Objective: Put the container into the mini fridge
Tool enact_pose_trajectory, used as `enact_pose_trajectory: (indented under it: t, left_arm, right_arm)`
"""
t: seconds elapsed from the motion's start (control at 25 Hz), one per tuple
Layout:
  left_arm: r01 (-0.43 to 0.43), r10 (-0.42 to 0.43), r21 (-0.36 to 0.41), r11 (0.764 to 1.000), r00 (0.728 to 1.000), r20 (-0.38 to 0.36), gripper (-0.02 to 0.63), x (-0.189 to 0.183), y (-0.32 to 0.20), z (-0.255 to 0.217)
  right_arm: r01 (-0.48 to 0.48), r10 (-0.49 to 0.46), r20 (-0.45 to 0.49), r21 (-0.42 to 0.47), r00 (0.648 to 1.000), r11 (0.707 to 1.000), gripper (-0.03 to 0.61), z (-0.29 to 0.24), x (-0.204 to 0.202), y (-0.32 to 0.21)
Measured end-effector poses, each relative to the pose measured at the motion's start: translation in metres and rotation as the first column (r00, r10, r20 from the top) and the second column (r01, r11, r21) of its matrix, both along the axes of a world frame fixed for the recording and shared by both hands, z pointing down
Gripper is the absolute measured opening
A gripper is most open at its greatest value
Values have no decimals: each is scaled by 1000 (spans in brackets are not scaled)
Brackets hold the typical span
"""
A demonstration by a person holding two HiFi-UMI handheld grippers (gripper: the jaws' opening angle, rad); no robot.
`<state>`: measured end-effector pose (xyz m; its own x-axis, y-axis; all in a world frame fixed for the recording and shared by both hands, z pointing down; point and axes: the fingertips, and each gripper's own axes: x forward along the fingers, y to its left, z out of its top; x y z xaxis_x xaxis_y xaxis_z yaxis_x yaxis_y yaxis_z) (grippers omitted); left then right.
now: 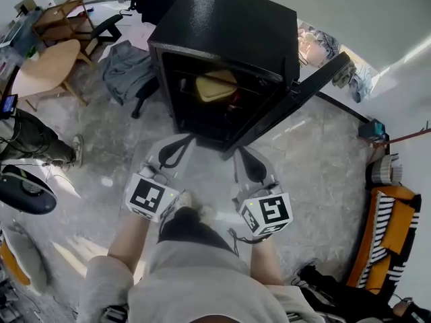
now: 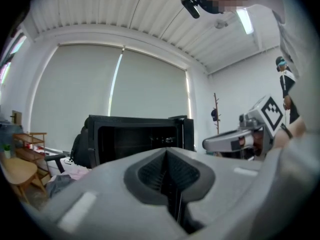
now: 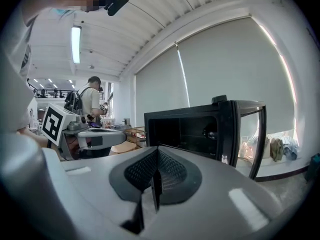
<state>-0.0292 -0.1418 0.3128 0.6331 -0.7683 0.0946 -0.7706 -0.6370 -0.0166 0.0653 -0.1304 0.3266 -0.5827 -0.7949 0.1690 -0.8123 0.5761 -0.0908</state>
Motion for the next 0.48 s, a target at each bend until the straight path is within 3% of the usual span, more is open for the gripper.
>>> enact_pose_trajectory:
  t: [0.48]
  left_arm:
    - [59, -57, 55, 997, 998, -41, 0, -9, 45, -41]
  right_arm:
    - [41, -41, 8, 59, 999, 997, 2, -35, -9, 38]
